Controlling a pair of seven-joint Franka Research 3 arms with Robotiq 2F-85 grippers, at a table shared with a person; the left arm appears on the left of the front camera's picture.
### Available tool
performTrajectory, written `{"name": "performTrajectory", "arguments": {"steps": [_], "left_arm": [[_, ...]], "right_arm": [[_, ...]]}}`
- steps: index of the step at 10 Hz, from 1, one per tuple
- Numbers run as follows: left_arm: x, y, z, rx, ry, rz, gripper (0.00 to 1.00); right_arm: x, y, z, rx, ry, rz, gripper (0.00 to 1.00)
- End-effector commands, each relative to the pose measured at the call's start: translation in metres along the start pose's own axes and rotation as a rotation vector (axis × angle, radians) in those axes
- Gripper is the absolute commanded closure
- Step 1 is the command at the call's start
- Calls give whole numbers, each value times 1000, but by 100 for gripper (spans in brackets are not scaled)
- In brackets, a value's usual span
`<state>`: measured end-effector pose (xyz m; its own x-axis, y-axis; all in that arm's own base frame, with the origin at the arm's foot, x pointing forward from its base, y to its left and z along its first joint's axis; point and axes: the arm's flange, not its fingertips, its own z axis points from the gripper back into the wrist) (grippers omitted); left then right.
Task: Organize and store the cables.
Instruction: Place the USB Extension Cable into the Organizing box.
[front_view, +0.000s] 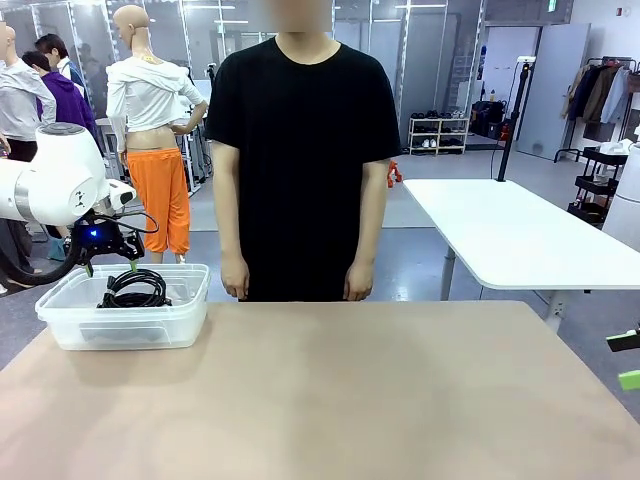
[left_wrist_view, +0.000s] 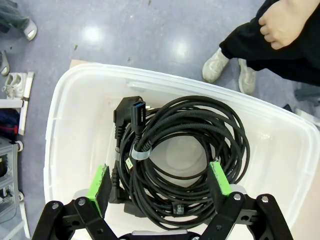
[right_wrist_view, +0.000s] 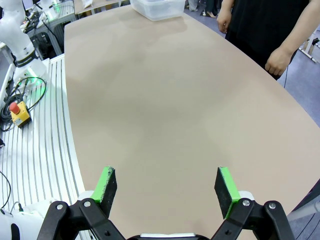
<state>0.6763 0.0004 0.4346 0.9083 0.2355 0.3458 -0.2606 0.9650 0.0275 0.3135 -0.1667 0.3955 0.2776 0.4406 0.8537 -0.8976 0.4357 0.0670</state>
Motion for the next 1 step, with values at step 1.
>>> {"name": "performTrajectory", "arguments": {"steps": [1], "left_arm": [[1,2,0,-1,-4,-13,4]], "right_arm": [[1,-2,0,-1,-11,-4,0]]}}
